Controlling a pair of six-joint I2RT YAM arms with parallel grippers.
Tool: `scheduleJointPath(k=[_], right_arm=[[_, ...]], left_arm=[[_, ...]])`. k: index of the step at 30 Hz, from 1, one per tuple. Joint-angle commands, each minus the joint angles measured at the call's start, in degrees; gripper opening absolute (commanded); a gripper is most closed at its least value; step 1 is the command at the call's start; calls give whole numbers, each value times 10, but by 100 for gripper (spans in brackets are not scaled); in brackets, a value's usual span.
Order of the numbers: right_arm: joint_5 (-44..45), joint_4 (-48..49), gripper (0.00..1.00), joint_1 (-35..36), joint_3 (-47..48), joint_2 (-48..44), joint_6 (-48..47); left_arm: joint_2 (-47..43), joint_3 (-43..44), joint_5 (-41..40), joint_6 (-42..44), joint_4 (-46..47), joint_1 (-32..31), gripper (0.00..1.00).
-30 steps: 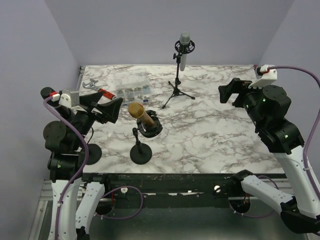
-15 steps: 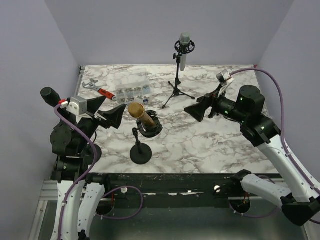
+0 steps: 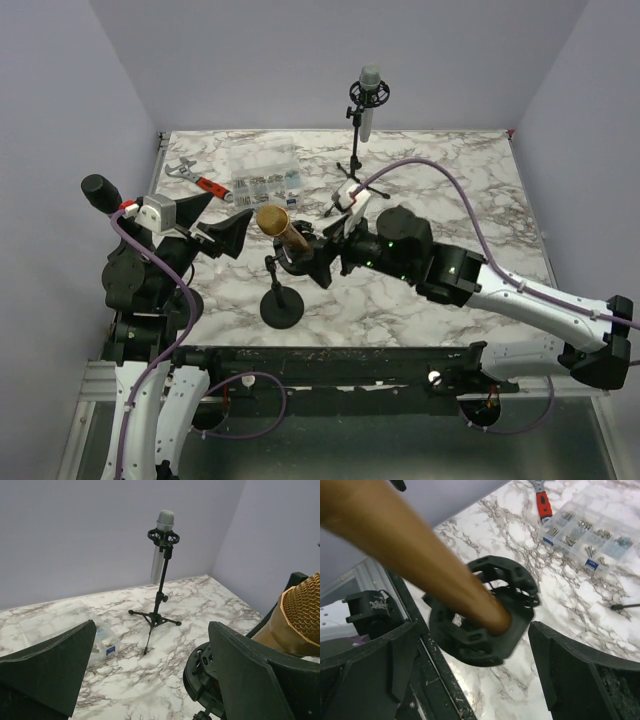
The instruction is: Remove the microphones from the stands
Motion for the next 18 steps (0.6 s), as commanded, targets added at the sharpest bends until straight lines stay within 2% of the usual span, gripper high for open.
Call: scheduleJointPath(k=[1,4,8,18], right_arm=[[270,69,100,127,29,30,-98],[399,104,100,186,47,70,-169],[503,172,100,215,52,102,-216],[514,241,98,215,62,127,-253]], left_arm=[[-1,-7,8,5,11,-3,99],[0,-7,5,4,8,-3,99],[0,-8,3,5,6,-3,99],[0,-10,3,5,5,-3,99]])
